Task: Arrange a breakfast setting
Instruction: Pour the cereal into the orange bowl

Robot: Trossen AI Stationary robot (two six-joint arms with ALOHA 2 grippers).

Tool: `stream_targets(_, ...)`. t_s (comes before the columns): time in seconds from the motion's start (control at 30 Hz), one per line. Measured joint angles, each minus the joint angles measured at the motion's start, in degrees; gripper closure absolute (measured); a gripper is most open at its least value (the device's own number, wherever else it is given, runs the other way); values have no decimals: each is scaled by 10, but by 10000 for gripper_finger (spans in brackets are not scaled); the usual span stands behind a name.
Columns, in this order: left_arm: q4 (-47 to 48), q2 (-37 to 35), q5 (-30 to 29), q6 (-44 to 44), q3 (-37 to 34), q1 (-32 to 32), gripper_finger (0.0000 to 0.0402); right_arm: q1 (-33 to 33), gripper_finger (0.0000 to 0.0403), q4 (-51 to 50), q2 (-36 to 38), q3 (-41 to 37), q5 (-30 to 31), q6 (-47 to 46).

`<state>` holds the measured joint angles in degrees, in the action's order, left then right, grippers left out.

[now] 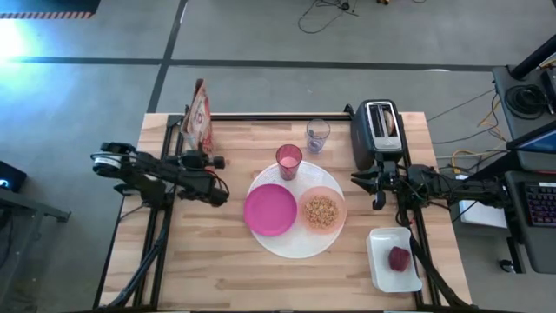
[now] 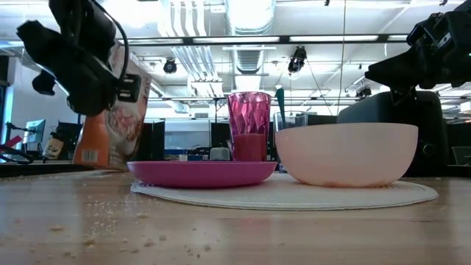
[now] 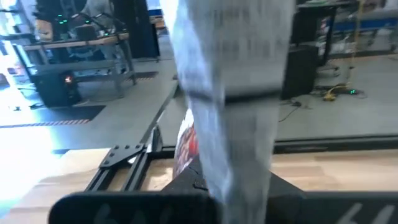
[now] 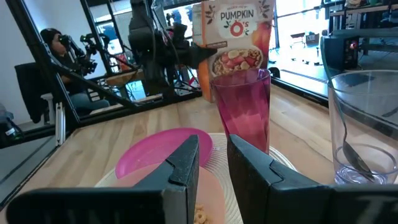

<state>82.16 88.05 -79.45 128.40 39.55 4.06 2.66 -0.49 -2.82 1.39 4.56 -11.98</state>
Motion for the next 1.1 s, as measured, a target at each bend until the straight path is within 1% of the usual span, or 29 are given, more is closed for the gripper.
stream_targets(0.17,-2,28,14,0,-5,-23,402,0,330,0,0,0,0,0)
stream_targets(0.3,-1,38,14,0,-9,-43,402,0,330,0,0,0,0,0)
stream_targets(0.47,-1,37,14,-1,-19,-61,402,0,330,0,0,0,0,0)
stream_targets(0.67,0,25,25,-2,-35,-63,402,0,330,0,0,0,0,0)
stream_targets(0.77,2,22,42,-3,-33,-63,402,0,330,0,0,0,0,0)
stream_targets(0.9,21,19,79,-4,-22,-61,395,0,330,0,0,0,0,0)
stream_targets(1.0,41,19,114,-6,-14,-55,379,0,330,0,0,0,0,0)
stream_targets(1.1,43,19,143,-40,-2,-47,359,0,330,0,0,0,0,0)
